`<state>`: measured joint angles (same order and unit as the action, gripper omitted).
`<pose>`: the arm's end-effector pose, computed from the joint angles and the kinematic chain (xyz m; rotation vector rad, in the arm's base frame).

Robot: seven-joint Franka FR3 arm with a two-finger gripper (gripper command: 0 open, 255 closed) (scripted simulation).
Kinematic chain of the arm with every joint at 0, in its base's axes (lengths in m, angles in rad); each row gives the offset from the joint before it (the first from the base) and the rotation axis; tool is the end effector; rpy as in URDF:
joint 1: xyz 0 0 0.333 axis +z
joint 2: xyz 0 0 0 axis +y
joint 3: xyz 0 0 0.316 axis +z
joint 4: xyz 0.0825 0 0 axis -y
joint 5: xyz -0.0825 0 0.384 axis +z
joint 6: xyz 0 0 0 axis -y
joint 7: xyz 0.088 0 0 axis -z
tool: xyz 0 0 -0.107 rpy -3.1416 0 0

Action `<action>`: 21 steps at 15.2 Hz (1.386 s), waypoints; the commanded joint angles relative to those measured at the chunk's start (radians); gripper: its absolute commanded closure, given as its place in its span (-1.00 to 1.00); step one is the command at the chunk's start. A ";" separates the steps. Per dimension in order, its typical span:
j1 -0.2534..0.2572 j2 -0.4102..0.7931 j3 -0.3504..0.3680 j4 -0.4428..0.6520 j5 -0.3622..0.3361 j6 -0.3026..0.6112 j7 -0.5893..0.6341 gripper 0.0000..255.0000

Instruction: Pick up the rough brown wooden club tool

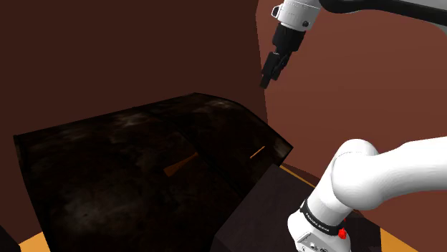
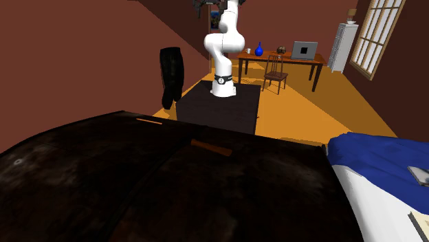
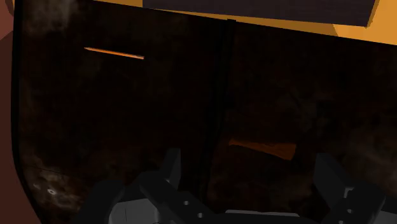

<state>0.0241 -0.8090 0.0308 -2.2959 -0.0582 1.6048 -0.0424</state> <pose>0.3037 0.0143 0.6295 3.0531 0.1339 0.1803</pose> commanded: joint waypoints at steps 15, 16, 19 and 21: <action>0.109 0.297 -0.108 -0.198 -0.093 0.514 -0.379 -1.00; 0.116 0.328 -0.115 -0.202 -0.098 0.551 -0.405 -1.00; 0.137 0.428 -0.132 -0.205 -0.110 0.658 -0.483 -1.00; 0.150 0.499 -0.142 -0.202 -0.116 0.728 -0.535 -1.00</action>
<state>0.1647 -0.3461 -0.1100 -2.4981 -0.1714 2.2947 -0.5541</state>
